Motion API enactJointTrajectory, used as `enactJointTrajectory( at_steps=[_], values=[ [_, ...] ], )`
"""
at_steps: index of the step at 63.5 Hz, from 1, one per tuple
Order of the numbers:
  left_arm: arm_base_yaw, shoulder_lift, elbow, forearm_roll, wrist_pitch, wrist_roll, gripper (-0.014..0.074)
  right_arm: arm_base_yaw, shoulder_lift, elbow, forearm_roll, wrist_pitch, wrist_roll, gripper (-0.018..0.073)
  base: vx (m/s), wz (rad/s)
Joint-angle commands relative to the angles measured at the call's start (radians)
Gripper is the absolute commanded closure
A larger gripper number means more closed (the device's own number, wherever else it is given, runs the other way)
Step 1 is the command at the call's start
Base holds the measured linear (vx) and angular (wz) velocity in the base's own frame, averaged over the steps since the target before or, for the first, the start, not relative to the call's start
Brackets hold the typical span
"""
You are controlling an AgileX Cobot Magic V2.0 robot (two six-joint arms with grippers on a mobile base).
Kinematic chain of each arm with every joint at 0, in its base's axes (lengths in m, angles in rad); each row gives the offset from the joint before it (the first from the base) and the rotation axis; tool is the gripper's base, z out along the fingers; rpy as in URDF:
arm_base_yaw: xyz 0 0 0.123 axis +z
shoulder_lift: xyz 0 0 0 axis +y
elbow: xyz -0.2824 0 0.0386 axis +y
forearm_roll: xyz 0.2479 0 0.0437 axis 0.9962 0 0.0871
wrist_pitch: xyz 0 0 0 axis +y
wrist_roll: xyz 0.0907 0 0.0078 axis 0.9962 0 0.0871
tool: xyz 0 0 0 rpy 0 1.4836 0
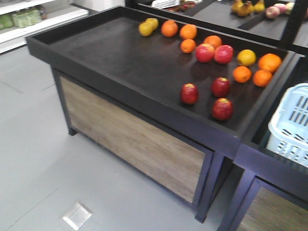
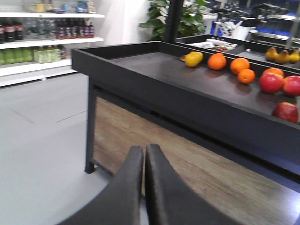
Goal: Pick three apples into basket with both arms
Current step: 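Turn and approach the table holding the light-blue basket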
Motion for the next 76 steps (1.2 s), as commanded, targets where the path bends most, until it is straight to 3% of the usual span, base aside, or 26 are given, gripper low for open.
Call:
enactJointTrajectory(
  at_steps=[1,76],
  values=[
    [0.0,-0.015,0.002,0.0,-0.071,-0.009,0.0603,-0.007,-0.014,0.013,-0.004,-0.078,-0.011,0.0568,0.08,-0.43],
    [0.0,-0.015,0.002,0.0,-0.071,-0.009,0.0603,-0.007,-0.014,0.013,-0.004,-0.077,-0.011,0.0568,0.09,-0.4]
  ],
)
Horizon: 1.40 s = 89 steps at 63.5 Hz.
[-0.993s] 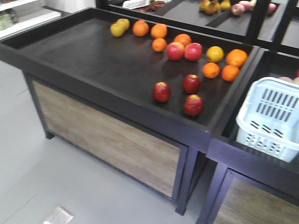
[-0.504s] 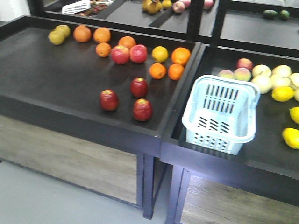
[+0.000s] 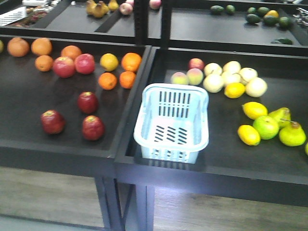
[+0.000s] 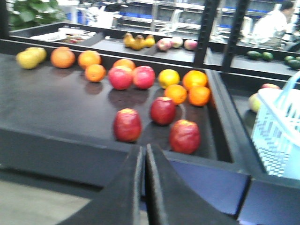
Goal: Pick three apples into basket with both arms
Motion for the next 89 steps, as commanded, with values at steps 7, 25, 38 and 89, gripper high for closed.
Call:
enactJointTrajectory(
  at_steps=[7,25,38,89],
  values=[
    [0.0,-0.015,0.002,0.0,-0.071,-0.009,0.0603,-0.007,-0.014,0.013,-0.004,-0.077,-0.011,0.0568,0.1,-0.38],
    [0.0,-0.015,0.002,0.0,-0.071,-0.009,0.0603,-0.007,-0.014,0.013,-0.004,-0.077,-0.011,0.0568,0.1,-0.3],
    [0.0,-0.015,0.002,0.0,-0.071,-0.009,0.0603,-0.007,-0.014,0.013,-0.004,-0.078,-0.011,0.0568,0.1,-0.18],
    [0.0,-0.015,0.002,0.0,-0.071,-0.009,0.0603,-0.007,-0.014,0.013,-0.004,-0.078,-0.011,0.0568,0.11,-0.03]
  ],
)
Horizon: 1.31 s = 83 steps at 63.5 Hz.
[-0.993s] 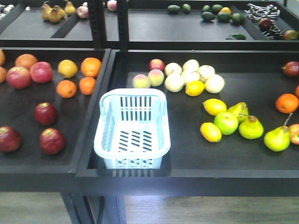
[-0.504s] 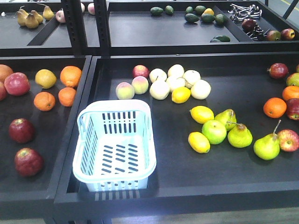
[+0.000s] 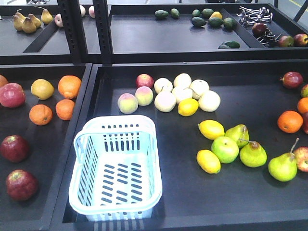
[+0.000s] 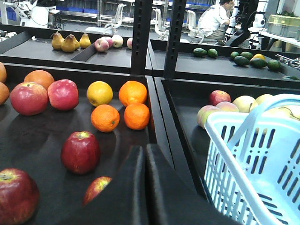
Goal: Pick three apples into basket with both arms
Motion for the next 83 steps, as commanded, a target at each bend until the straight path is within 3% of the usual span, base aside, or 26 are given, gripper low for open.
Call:
enactJointTrajectory(
  at_steps=[1,83],
  values=[
    [0.0,-0.015,0.002,0.0,-0.071,-0.009,0.0603,-0.007,-0.014,0.013,-0.004,-0.078,-0.011,0.0568,0.1,0.02],
    [0.0,-0.015,0.002,0.0,-0.071,-0.009,0.0603,-0.007,-0.014,0.013,-0.004,-0.077,-0.011,0.0568,0.07,0.01]
  ],
)
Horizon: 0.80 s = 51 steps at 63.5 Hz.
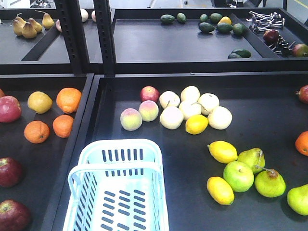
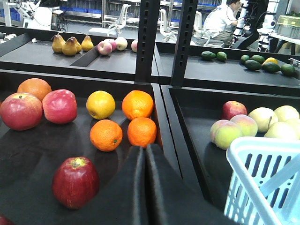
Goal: Pick three apples into basket with both arms
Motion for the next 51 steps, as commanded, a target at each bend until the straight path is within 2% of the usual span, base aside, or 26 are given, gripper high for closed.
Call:
enactJointTrajectory(
  at_steps=[1,51],
  values=[
    [0.0,-0.015,0.002,0.0,-0.071,-0.009,0.0603,-0.007,-0.014,0.013,-0.004,-0.077,-0.011,0.0568,0.0,0.0],
    [0.0,-0.015,0.0,0.0,-0.089,-0.01,0.0603,-0.007,-0.014,0.013,-0.004,-0.078,-0.011,0.0568,0.0,0.0]
  ],
)
